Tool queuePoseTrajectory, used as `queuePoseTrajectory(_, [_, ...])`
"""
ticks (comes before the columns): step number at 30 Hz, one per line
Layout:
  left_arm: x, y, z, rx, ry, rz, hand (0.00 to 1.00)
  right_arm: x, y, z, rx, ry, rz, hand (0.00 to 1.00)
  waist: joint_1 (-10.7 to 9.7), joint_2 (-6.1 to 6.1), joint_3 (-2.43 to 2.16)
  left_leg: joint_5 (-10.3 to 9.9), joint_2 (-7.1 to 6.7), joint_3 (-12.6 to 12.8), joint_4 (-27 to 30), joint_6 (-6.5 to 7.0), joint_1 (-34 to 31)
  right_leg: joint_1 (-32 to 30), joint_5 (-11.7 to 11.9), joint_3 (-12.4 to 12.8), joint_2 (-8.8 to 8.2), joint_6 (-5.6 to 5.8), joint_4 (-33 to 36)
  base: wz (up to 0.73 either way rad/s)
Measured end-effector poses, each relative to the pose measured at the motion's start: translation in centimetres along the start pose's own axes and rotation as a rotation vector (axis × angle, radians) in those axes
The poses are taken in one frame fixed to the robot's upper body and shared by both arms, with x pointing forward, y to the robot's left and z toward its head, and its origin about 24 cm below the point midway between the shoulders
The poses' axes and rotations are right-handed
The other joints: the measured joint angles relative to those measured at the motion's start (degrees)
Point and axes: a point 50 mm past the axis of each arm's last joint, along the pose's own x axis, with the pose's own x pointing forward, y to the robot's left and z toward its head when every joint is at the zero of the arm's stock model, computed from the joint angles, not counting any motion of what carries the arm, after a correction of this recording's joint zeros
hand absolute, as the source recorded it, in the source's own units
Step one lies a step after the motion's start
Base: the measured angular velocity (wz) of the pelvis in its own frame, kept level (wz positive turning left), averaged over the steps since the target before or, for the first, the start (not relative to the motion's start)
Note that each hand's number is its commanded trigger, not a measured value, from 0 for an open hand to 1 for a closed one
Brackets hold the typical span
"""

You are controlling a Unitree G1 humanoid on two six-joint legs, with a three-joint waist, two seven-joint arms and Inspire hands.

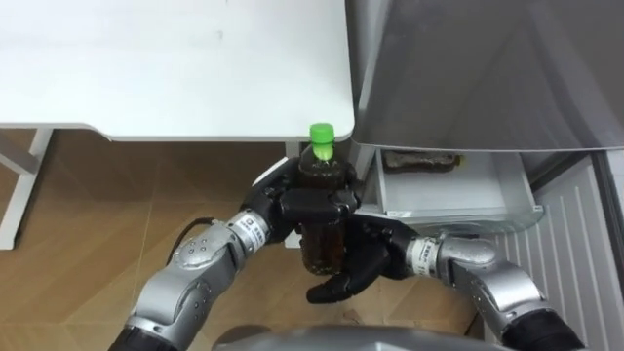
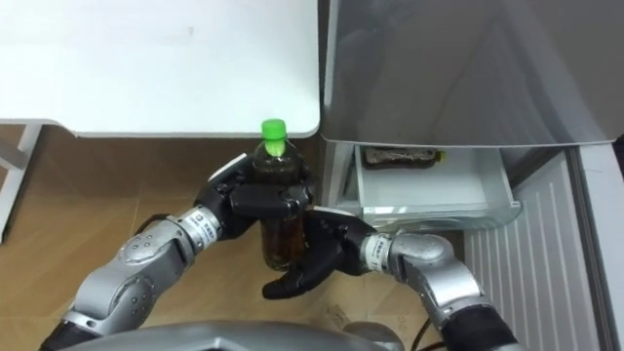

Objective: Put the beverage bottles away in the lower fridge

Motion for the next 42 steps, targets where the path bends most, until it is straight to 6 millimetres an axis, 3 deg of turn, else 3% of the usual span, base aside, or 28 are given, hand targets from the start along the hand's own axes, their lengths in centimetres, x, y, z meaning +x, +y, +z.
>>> queuePoseTrajectory(13, [-0.03, -0.34, -0.09, 0.053, 0.007, -0.047, 1.0, 0.02, 0.44, -0.45, 0.082, -0.036, 0.01, 0.02, -0.1, 0.14, -0.12, 0.0, 0.0, 0.0, -0.1, 0.0, -0.1, -0.3, 0.0, 0.0, 0.03, 0.0, -0.4, 0.0])
queuePoseTrajectory(14, [-0.04, -0.32, -0.02, 0.057, 0.001, -0.048, 1.0, 0.02, 0.45, -0.41, 0.092, -0.045, 0.01, 0.42, -0.1, 0.13, -0.12, 0.0, 0.0, 0.0, -0.1, 0.0, -0.1, -0.3, 0.0, 0.0, 0.03, 0.0, -0.3, 0.0])
queuePoseTrajectory(15, [-0.05, -0.32, 0.0, 0.058, 0.0, -0.049, 1.0, 0.03, 0.45, -0.4, 0.094, -0.047, 0.009, 0.64, -0.1, 0.12, -0.13, 0.0, 0.0, 0.0, -0.1, 0.0, -0.1, -0.3, 0.0, 0.0, 0.03, 0.0, -0.3, 0.0])
queuePoseTrajectory(16, [-0.06, -0.31, 0.01, 0.059, -0.001, -0.049, 1.0, 0.03, 0.44, -0.4, 0.095, -0.048, 0.009, 0.95, -0.1, 0.09, -0.15, 0.0, 0.0, 0.0, -0.1, 0.0, -0.1, -0.3, 0.0, 0.0, 0.04, 0.01, -0.3, 0.0])
queuePoseTrajectory(17, [-0.06, -0.31, 0.0, 0.059, -0.001, -0.05, 1.0, 0.04, 0.45, -0.4, 0.095, -0.047, 0.009, 1.0, -0.2, 0.09, -0.15, 0.0, 0.0, 0.0, -0.1, 0.0, -0.1, -0.3, 0.0, 0.0, 0.04, 0.01, -0.3, 0.0])
queuePoseTrajectory(27, [0.0, -0.78, -0.29, 0.068, 0.011, -0.079, 1.0, 0.2, 0.61, -0.73, 0.097, -0.033, -0.013, 1.0, -0.1, -0.6, -0.55, 0.0, 0.0, 0.0, -0.1, 0.0, -0.1, -0.2, 0.0, 0.0, 0.03, 0.01, -0.3, 0.0])
queuePoseTrajectory(42, [0.06, -1.16, -0.47, 0.037, 0.014, -0.106, 1.0, 0.38, 0.95, -0.99, 0.092, -0.021, -0.003, 1.0, -0.1, -0.75, -0.35, 0.0, 0.02, 0.2, -0.5, 0.0, -0.1, -0.2, 0.0, 0.0, 0.08, 0.02, -0.5, 0.0])
